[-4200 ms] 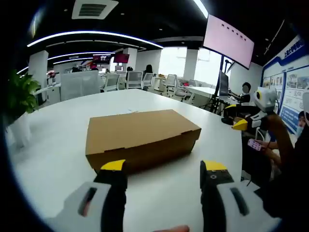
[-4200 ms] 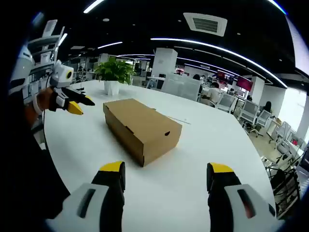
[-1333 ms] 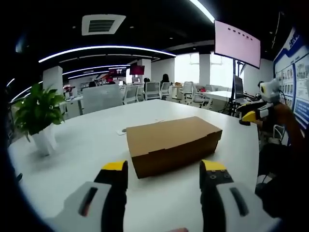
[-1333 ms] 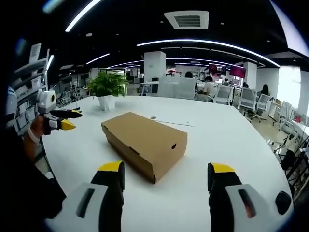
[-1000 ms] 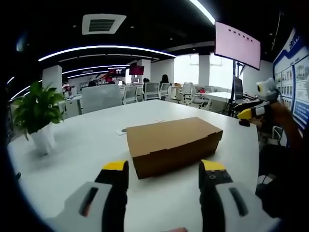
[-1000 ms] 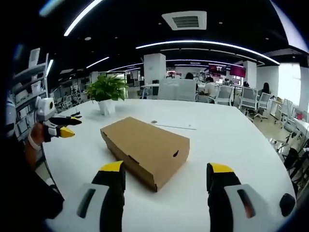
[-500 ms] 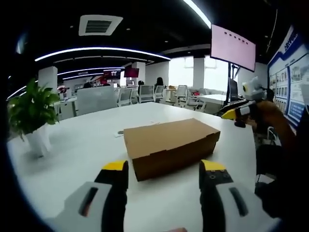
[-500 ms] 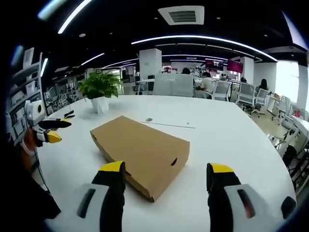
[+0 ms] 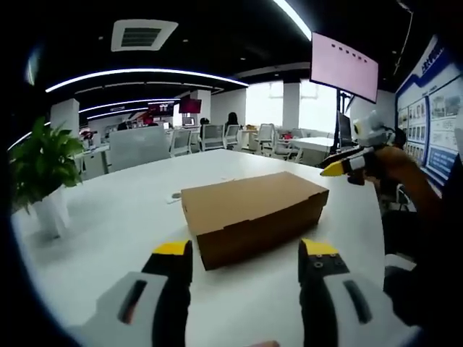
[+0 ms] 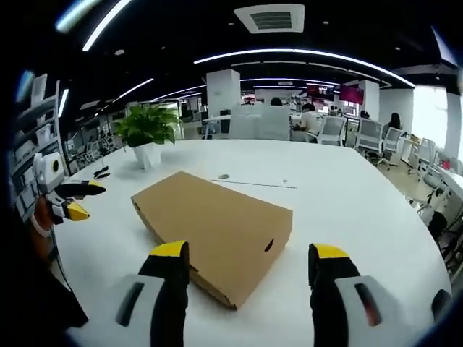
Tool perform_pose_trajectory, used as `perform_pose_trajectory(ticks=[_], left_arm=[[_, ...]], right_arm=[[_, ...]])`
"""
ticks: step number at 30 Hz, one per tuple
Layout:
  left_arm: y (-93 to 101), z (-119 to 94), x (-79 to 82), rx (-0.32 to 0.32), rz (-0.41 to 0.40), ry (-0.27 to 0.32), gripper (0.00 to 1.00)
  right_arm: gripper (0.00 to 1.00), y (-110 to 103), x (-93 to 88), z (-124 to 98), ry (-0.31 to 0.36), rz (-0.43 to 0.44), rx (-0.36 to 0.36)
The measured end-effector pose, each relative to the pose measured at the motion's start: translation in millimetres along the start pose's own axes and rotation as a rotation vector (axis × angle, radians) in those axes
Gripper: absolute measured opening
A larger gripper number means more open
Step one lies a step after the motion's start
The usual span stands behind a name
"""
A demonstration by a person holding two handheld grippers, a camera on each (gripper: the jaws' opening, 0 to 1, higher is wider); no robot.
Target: Operate the shoe box by opening the lid, removing the specified soft item, and placing it in the target area until the item is outside and the box remains undamaged.
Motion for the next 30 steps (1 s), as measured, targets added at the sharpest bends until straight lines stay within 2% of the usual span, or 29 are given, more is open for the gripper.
perform_pose_trajectory(ticks=[9, 17, 22, 30], left_arm=[[-1.1, 3.1, 3.5, 0.038, -0.013, 0.011, 0.59], [-1.2, 2.1, 8.4, 0.061, -0.031, 0.022, 0.59], [0.0, 5.7, 4.9, 0.056, -0.061, 0.017, 0.59], [5.2, 10.1, 3.3, 0.038, -0.056, -0.005, 0.59]], right_arm=[[0.67, 17.7, -0.5, 14.0, 0.001, 0.049, 0.03], [0.66, 17.9, 1.1, 26.1, 0.002, 0.062, 0.06], [0.65, 18.2, -2.8, 33.6, -0.021, 0.047, 0.049], [0.65, 20.7, -8.6, 40.3, -0.041, 0.052, 0.049]])
Point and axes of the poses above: the point that each gripper's makers call its tool centre point, and the gripper's own axes: z roughly forward along the fingers, y roughly to its right, x roughly out of its top, the point moved 3 cm from there along -z, roughly backward along the fingers, and after that the axes turned 8 degrees about -y, right-handed, at the moved point
